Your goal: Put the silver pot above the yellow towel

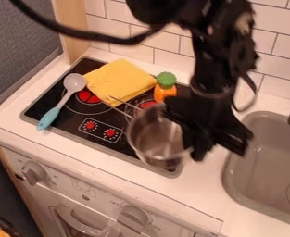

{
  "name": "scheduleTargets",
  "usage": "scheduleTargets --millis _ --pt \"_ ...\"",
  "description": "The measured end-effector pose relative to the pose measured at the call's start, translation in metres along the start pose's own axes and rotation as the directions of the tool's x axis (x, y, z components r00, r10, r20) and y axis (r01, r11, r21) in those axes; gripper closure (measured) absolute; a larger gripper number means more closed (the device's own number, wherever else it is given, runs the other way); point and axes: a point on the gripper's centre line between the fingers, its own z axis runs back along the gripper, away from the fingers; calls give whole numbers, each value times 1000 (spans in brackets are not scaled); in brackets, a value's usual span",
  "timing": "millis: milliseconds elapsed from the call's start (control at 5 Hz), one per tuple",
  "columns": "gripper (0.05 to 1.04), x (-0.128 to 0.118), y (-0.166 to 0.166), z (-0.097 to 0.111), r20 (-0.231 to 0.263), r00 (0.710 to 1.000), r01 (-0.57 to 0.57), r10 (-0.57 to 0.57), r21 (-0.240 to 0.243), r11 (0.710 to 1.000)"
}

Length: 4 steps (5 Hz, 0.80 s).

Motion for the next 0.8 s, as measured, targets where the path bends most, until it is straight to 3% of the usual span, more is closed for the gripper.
scheduleTargets --millis 400,800 --pt "1006 40 64 14 26 990 -137 136 52 989" --pt "1006 78 104 -1 22 981 -195 194 102 975"
